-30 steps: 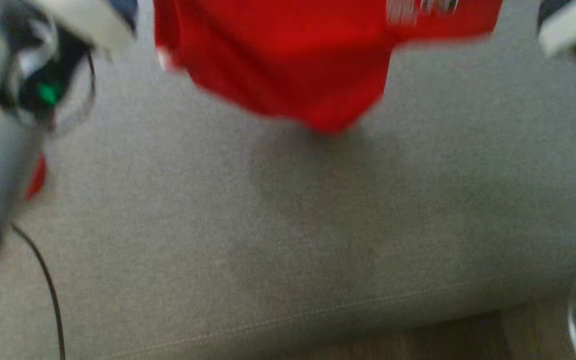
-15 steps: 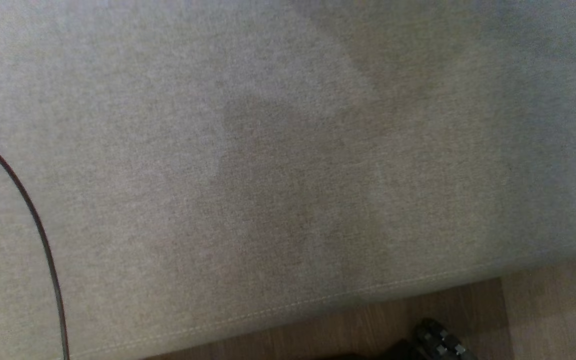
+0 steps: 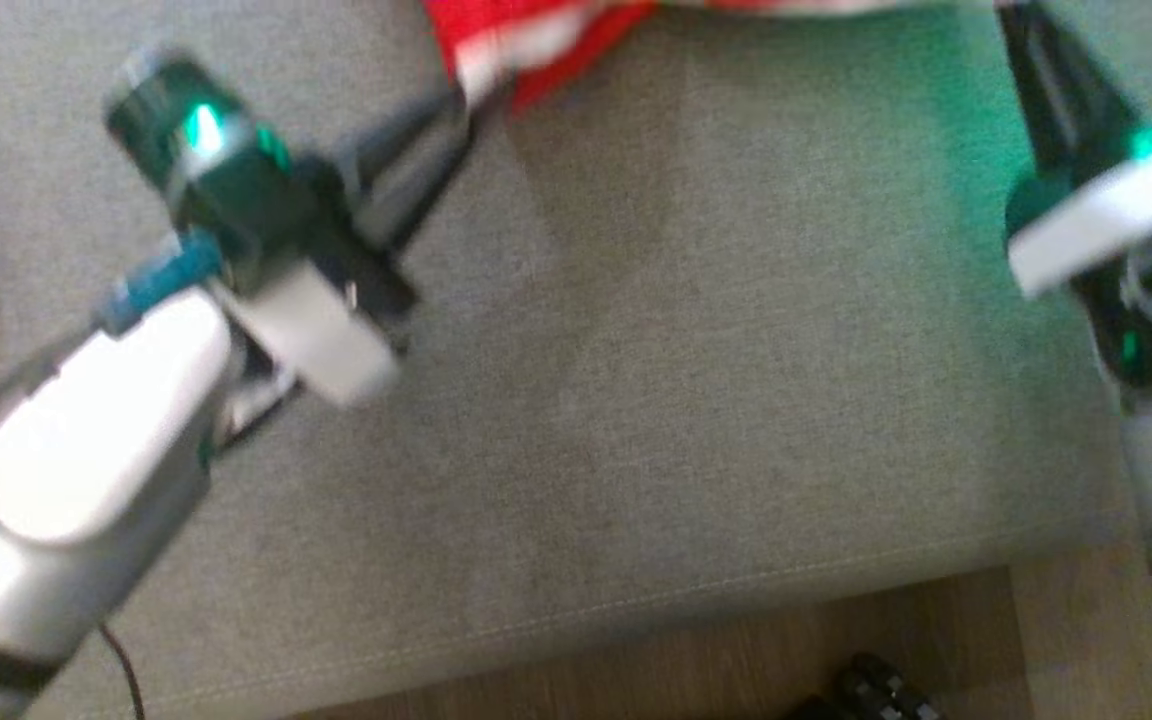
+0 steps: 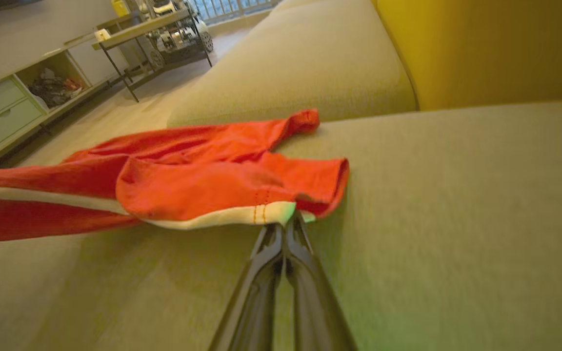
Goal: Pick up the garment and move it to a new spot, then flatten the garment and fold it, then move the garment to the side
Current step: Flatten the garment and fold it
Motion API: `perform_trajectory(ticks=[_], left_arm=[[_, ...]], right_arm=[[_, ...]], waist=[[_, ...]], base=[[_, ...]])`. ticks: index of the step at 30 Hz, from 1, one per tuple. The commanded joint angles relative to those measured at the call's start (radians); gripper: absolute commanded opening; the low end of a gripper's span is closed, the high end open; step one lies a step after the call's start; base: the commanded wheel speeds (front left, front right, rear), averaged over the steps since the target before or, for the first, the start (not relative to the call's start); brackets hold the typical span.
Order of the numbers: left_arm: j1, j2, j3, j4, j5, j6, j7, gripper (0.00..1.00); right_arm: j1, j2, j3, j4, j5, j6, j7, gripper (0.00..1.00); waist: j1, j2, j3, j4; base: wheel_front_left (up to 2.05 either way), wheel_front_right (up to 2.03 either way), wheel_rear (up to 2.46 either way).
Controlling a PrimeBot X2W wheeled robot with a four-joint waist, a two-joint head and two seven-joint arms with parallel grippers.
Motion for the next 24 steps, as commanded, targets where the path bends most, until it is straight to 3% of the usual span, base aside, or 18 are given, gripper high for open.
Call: perform_trajectory(ticks=[1, 6, 14, 24], left_arm=[[0.02, 0.055, 0.028, -0.046, -0.005, 0.001, -0.005, 0.0], [0.183, 0.11, -0.033, -0.061, 0.013, 0.001, -0.005, 0.0], [0.376, 0.123, -0.017, -0.076, 0.053, 0.001, -0.005, 0.0], [0.57, 0.087, 0.128, -0.234, 0.021, 0.001, -0.005, 0.0]], right_arm=[[0.063, -0.023, -0.014, -0.079, 0.019, 0.0, 0.026, 0.0], [0.343, -0.033, -0.085, -0.241, 0.063, 0.0, 0.167, 0.0], [0.66, -0.002, -0.209, -0.438, 0.091, 0.0, 0.3, 0.0], [0.784, 0.061, -0.349, -0.628, 0.126, 0.0, 0.357, 0.0]], waist=[[0.0001, -0.0001, -0.026, 0.002], [0.0001, -0.0001, -0.098, 0.003], [0.0001, -0.0001, -0.185, 0.008], [0.0001, -0.0001, -0.24, 0.029]], base=[[0.0, 0.0, 0.0], [0.0, 0.0, 0.0], [0.0, 0.0, 0.0], [0.0, 0.0, 0.0]])
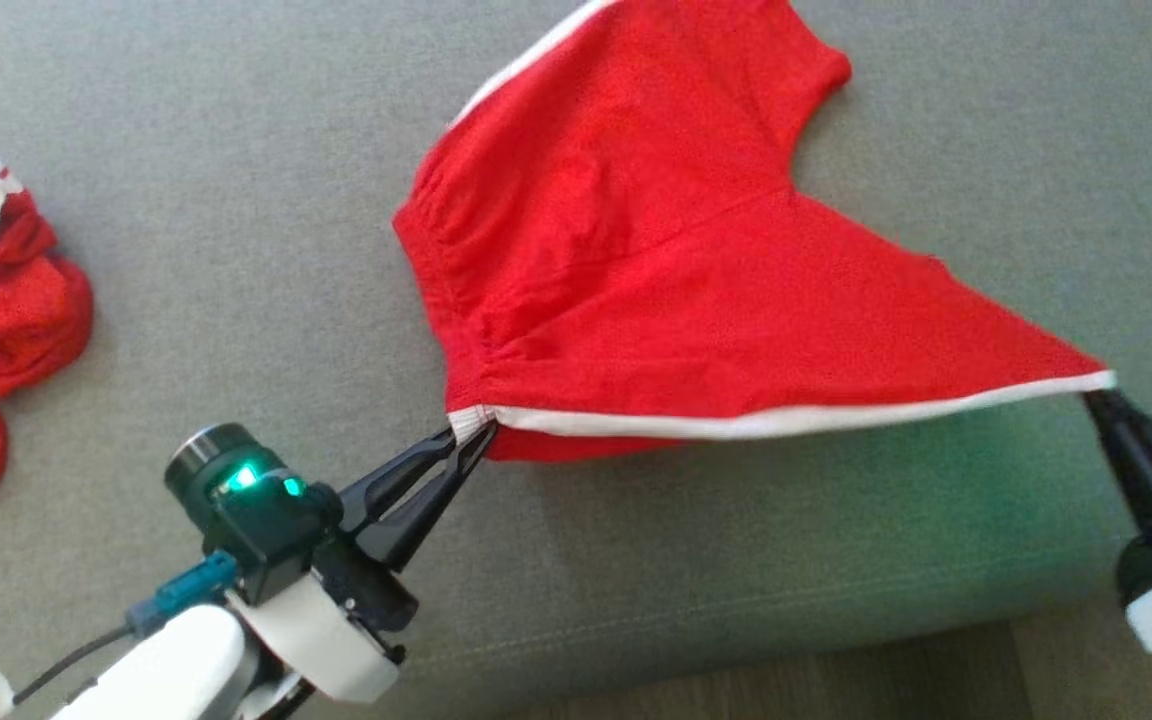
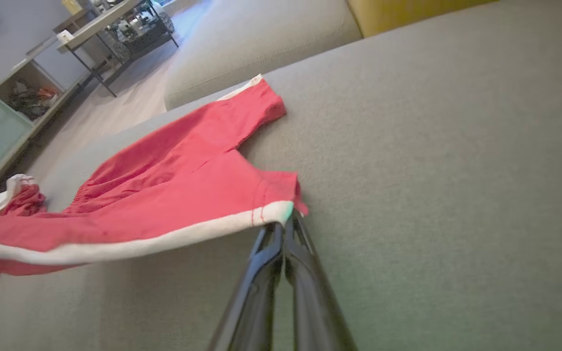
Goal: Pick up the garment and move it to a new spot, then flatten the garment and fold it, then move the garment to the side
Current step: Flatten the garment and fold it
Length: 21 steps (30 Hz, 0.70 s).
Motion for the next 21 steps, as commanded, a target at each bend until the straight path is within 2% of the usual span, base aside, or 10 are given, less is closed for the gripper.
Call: perform_trajectory(ticks=[1, 5, 8, 14, 21], left_arm=[[-0.015, 0.008, 0.053, -0.041, -0.021, 0.001, -0.005, 0.0], [-0.042, -0.038, 0.055, -0.032, -0.096, 0.001, -0.005, 0.0], [-0.085, -0.061, 0.028, -0.015, -0.142, 0.001, -0.005, 0.0], [-0.268, -0.167, -0.049, 0.117, -0.337, 0.001, 0.02, 0.0], [-0.404, -0.276, -0.056, 0.278, -0.513, 0.001, 0.05, 0.0]], right_arm=[[-0.025, -0.016, -0.015, -0.046, -0.016, 0.0, 0.011, 0.0], [-0.1, 0.007, -0.084, -0.04, -0.088, 0.0, 0.043, 0.0], [-0.143, 0.0, -0.09, -0.032, -0.136, 0.0, 0.063, 0.0], [-0.359, -0.049, -0.058, 0.044, -0.255, 0.0, 0.126, 0.0], [-0.641, -0.084, -0.026, 0.208, -0.356, 0.0, 0.19, 0.0]], waist=[[0.0002, -0.0001, -0.009, 0.01], [0.0002, -0.0001, -0.01, 0.046], [0.0002, -0.0001, -0.001, 0.065], [0.0002, -0.0001, 0.059, 0.122], [0.0002, -0.0001, 0.123, 0.165]], base=[[0.0, 0.0, 0.0], [0.0, 0.0, 0.0], [0.0, 0.0, 0.0], [0.0, 0.0, 0.0], [0.0, 0.0, 0.0]])
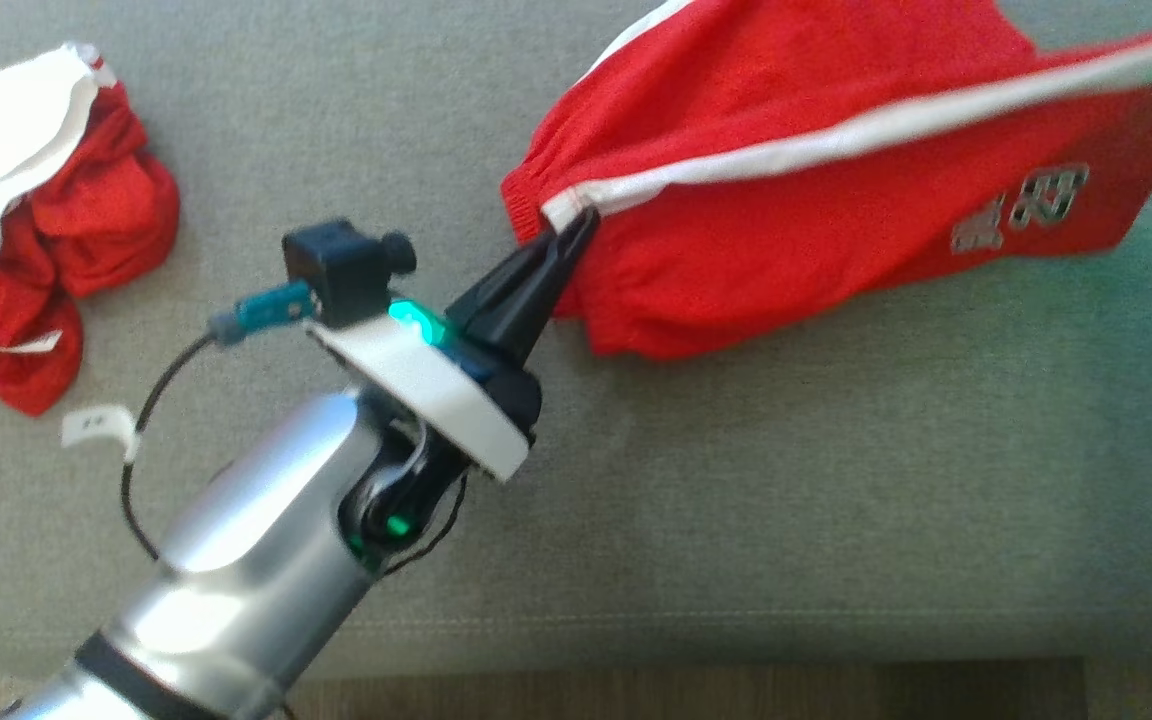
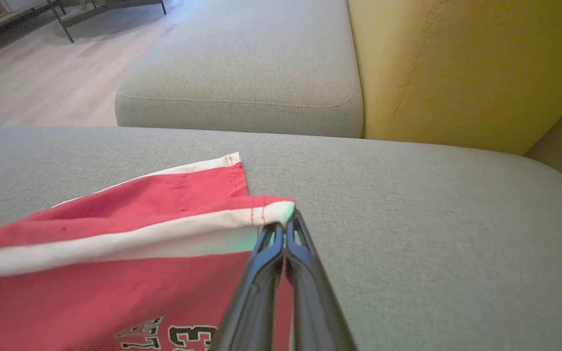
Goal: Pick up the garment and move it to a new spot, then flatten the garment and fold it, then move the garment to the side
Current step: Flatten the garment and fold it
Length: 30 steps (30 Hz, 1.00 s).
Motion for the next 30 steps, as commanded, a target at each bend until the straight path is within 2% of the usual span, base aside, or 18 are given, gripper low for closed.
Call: perform_trajectory(ticks=[1, 9, 21, 27, 28, 29, 30], left_arm=[[-0.057, -0.006, 0.042, 0.003, -0.038, 0.0, 0.004, 0.0], [-0.177, -0.065, 0.062, 0.125, -0.157, 0.0, -0.015, 0.0], [-0.283, -0.115, 0.039, 0.265, -0.175, 0.0, -0.049, 0.0], [-0.301, -0.129, 0.034, 0.301, -0.164, 0.0, -0.054, 0.0], [-0.303, -0.133, 0.034, 0.303, -0.162, 0.0, -0.054, 0.06], [-0.304, -0.136, 0.034, 0.306, -0.16, 0.0, -0.054, 0.36], [-0.304, -0.136, 0.034, 0.306, -0.16, 0.0, -0.054, 0.36]], right_arm=[[-0.063, -0.02, 0.025, 0.003, -0.017, 0.0, 0.019, 0.0], [-0.323, -0.056, 0.114, 0.219, -0.075, 0.0, 0.032, 0.0], [-0.576, -0.096, 0.237, 0.525, -0.136, 0.0, -0.102, 0.0], [-0.649, -0.096, 0.285, 0.654, -0.107, 0.0, -0.171, 0.0], [-0.656, -0.095, 0.29, 0.672, -0.104, 0.0, -0.183, 0.0], [-0.663, -0.093, 0.295, 0.688, -0.098, 0.0, -0.194, 0.26], [-0.663, -0.093, 0.295, 0.688, -0.098, 0.0, -0.194, 0.26]], waist=[[-0.0002, 0.0, 0.031, 0.026], [-0.0002, 0.0, 0.101, 0.069], [-0.0002, 0.0, 0.155, 0.12], [-0.0002, 0.0, 0.165, 0.131], [-0.0002, 0.0, 0.167, 0.132], [-0.0002, 0.0, 0.168, 0.133], [-0.0002, 0.0, 0.168, 0.133]], base=[[0.0, 0.0, 0.0], [0.0, 0.0, 0.0], [0.0, 0.0, 0.0], [0.0, 0.0, 0.0], [0.0, 0.0, 0.0], [0.0, 0.0, 0.0], [0.0, 0.0, 0.0]])
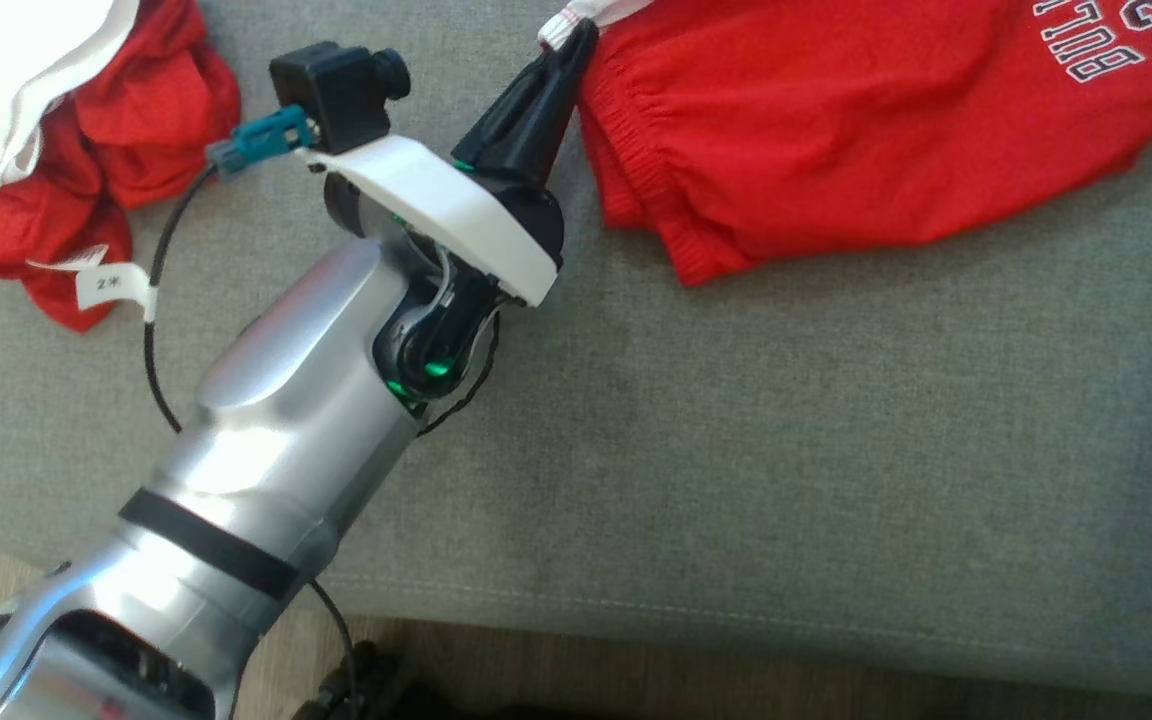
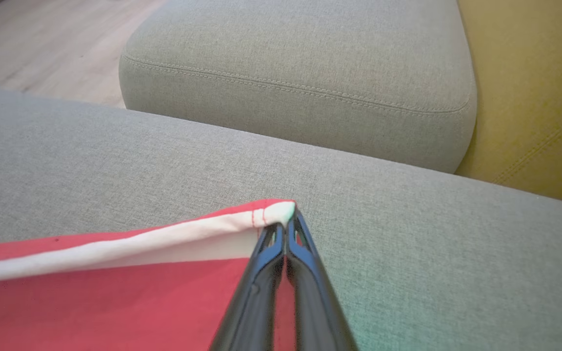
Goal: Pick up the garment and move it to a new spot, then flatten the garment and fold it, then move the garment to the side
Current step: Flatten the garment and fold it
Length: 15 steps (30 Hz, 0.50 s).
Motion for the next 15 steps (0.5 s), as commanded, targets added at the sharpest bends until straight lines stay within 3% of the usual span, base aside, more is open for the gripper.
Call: perform_trajectory(ticks=[1, 2, 8, 15], left_arm=[[-0.031, 0.017, 0.028, -0.015, 0.008, 0.0, -0.012, 0.76], [-0.031, 0.016, 0.032, -0.013, 0.014, 0.0, -0.012, 1.0], [0.014, 0.022, 0.146, -0.022, 0.161, 0.018, -0.012, 1.0], [0.199, 0.034, 0.312, -0.209, 0.468, 0.145, -0.012, 1.0]], right_arm=[[-0.029, 0.0, 0.006, -0.028, 0.013, 0.0, -0.014, 0.84], [-0.031, 0.0, 0.008, -0.017, 0.021, 0.0, -0.032, 1.0], [0.019, 0.009, -0.02, 0.014, 0.106, 0.0, -0.106, 1.0], [0.158, 0.029, -0.044, 0.012, 0.225, 0.0, -0.102, 1.0]], waist=[[0.0, 0.0, 0.001, 0.0], [0.0, 0.0, 0.0, -0.001], [0.0, 0.0, -0.035, -0.028], [0.0, 0.0, -0.086, -0.059]], base=[[0.0, 0.0, 0.0], [0.0, 0.0, 0.0], [0.0, 0.0, 0.0], [0.0, 0.0, 0.0]])
